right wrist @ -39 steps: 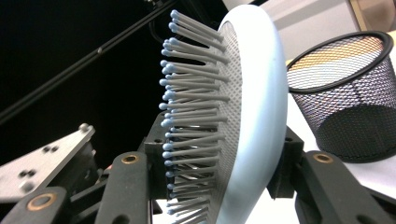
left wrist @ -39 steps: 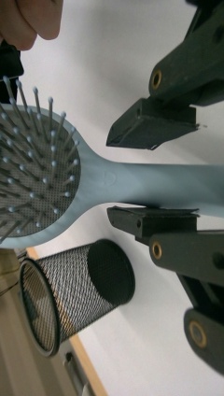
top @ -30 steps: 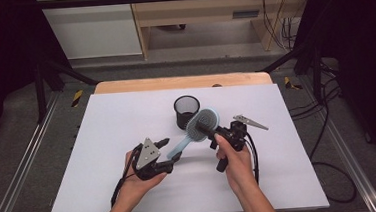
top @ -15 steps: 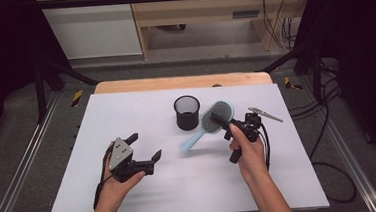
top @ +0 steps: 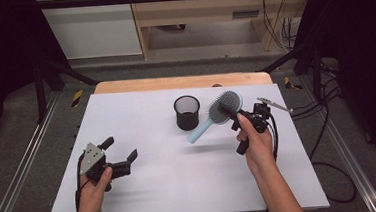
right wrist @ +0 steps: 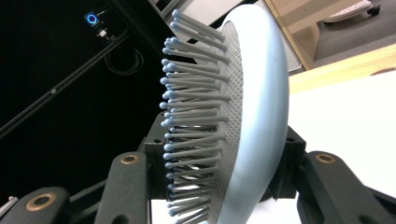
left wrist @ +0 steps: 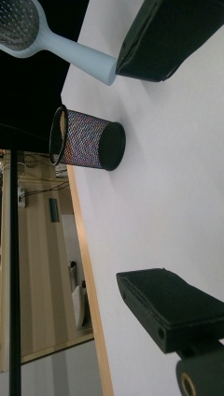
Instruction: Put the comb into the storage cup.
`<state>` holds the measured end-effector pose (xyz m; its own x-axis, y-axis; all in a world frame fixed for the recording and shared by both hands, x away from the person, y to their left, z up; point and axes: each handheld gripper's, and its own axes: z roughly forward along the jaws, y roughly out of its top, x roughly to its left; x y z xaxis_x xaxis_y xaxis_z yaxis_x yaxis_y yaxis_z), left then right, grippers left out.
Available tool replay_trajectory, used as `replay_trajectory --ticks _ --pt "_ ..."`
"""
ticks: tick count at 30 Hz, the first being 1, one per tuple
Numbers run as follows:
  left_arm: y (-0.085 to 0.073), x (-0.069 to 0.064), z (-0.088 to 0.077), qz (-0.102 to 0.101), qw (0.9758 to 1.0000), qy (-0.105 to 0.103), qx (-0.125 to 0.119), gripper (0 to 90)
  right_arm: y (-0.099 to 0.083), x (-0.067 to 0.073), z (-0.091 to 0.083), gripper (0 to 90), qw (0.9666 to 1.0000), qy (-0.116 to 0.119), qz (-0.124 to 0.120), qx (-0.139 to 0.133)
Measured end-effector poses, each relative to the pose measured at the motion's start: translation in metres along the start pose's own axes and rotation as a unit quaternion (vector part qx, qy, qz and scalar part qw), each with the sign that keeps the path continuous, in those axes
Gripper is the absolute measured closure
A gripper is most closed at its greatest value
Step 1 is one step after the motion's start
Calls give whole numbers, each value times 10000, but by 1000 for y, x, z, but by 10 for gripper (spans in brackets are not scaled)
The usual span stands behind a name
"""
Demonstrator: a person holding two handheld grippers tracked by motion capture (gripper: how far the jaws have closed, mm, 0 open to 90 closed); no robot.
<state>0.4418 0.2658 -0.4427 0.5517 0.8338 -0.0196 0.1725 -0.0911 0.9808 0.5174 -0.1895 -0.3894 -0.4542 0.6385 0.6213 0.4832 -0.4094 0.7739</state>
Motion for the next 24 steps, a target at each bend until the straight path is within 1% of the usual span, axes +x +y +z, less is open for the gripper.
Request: replay_trajectory --ticks 2,4,6,7,9,13,17,20,22,24 --pt "0 2 -1 51 10000 13 -21 29 4 2 2 527 10000 -4 14 -3" --pt "0 4 -2 28 10000 -15 -81 29 7 3 3 526 10000 -13 50 20" --pt "-1 7 -3 108 9999 12 -106 28 10 4 5 526 10000 -28 47 34" --pt "-1 8 -3 99 9999 32 -113 25 12 6 5 526 10000 -36 40 50" --pt "-2 12 -3 6 9999 87 -112 24 16 8 7 525 10000 -44 10 64" --pt "-2 14 -5 39 9999 109 -111 24 23 13 13 524 10000 17 37 70" --pt "-3 15 -5 7 9998 154 -114 24 30 16 21 524 10000 4 28 72" --pt "-3 14 -5 5 9998 139 -121 24 34 17 27 524 10000 -16 41 71" --pt "-3 14 -6 45 9998 124 -122 24 37 18 31 524 10000 -15 76 49" --pt "-3 14 -6 11 9999 111 -128 24 39 18 34 523 9999 -10 97 38"
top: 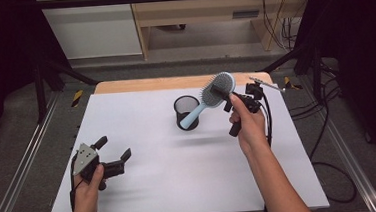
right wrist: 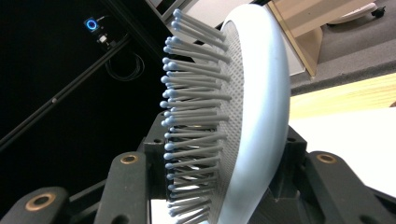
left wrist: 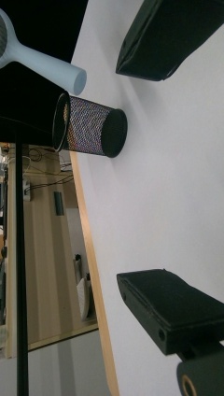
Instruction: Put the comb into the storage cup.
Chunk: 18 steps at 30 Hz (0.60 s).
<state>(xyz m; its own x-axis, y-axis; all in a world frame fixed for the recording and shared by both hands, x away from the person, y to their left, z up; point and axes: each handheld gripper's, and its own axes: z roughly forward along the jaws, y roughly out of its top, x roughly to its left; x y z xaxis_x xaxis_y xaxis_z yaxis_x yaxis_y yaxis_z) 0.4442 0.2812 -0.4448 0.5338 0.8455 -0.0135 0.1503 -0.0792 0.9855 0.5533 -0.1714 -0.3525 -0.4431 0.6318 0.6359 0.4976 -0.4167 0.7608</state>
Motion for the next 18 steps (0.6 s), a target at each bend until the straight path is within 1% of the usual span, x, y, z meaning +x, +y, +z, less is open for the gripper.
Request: replay_trajectory --ticks 4,10,13,18 --pt "0 1 0 -44 10000 20 0 24 3 2 7 523 10000 42 63 -40" --pt "0 2 0 -46 10000 16 1 24 9 9 13 522 9997 128 127 -154" --pt "0 1 0 -26 10000 9 8 25 13 13 15 522 9995 162 104 -242" --pt "0 0 0 -11 10000 -8 -13 25 19 19 17 521 9990 138 -1 -437"
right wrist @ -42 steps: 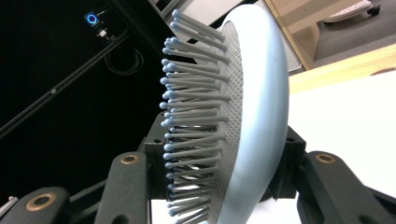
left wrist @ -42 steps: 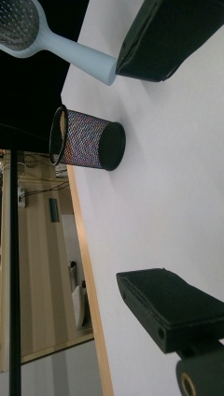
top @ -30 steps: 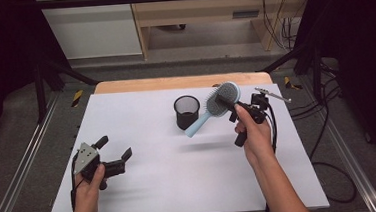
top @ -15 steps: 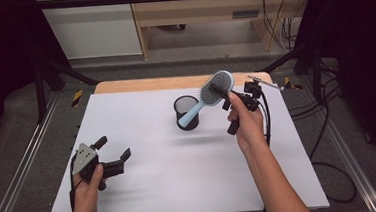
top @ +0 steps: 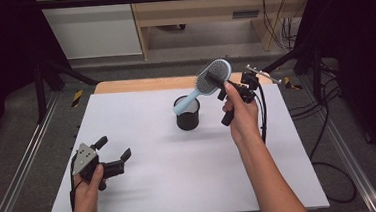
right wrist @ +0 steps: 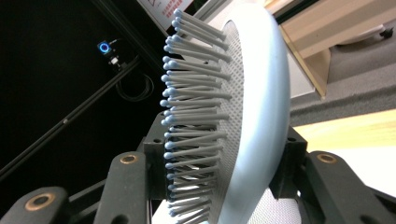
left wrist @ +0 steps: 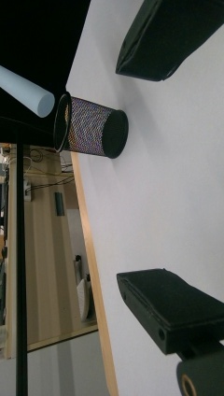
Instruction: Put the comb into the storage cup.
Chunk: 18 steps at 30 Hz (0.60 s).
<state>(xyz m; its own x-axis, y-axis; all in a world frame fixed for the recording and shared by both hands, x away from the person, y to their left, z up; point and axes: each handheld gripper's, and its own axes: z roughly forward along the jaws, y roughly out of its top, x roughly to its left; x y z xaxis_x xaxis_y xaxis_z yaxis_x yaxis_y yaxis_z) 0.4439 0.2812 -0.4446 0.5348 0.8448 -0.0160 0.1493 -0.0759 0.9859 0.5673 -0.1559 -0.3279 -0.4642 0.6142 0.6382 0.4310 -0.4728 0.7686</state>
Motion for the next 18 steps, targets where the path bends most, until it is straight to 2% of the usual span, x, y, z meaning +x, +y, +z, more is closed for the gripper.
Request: replay_trajectory --ticks 6,9,18 --pt "0 1 0 -57 10000 0 -30 25 4 6 5 520 9993 -111 -329 -142" --pt "0 1 1 -88 10000 -4 -41 25 4 7 7 519 9989 -105 -377 -245" --pt "1 3 -1 -105 9999 14 -81 25 -1 0 14 518 9959 -483 -737 -218"
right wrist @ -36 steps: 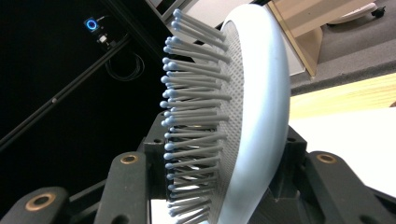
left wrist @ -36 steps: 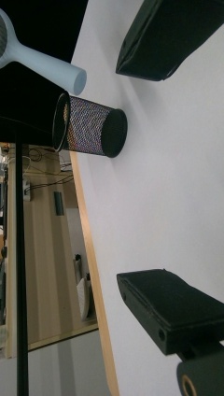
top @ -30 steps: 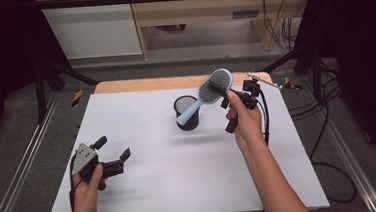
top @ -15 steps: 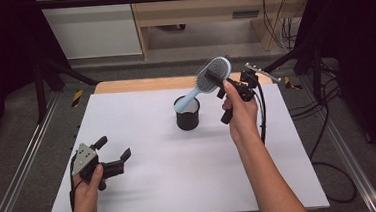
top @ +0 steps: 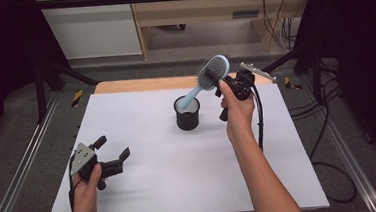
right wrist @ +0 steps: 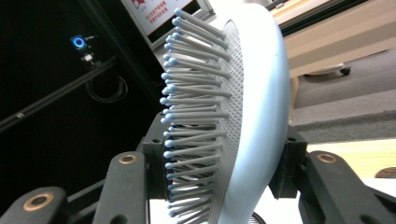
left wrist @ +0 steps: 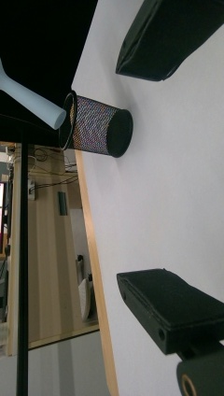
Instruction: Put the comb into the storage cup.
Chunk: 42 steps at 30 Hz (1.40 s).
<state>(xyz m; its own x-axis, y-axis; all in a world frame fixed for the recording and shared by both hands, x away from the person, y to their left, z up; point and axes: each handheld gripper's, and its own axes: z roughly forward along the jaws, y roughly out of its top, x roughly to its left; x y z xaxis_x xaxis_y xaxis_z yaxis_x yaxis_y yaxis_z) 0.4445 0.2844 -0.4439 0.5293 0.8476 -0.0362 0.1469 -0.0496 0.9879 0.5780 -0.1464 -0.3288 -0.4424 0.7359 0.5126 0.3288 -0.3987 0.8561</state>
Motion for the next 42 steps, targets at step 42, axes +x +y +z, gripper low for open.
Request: replay_trajectory --ticks 42 --pt "0 0 1 -20 10000 -44 12 24 -36 -8 42 509 9951 -431 -448 766"
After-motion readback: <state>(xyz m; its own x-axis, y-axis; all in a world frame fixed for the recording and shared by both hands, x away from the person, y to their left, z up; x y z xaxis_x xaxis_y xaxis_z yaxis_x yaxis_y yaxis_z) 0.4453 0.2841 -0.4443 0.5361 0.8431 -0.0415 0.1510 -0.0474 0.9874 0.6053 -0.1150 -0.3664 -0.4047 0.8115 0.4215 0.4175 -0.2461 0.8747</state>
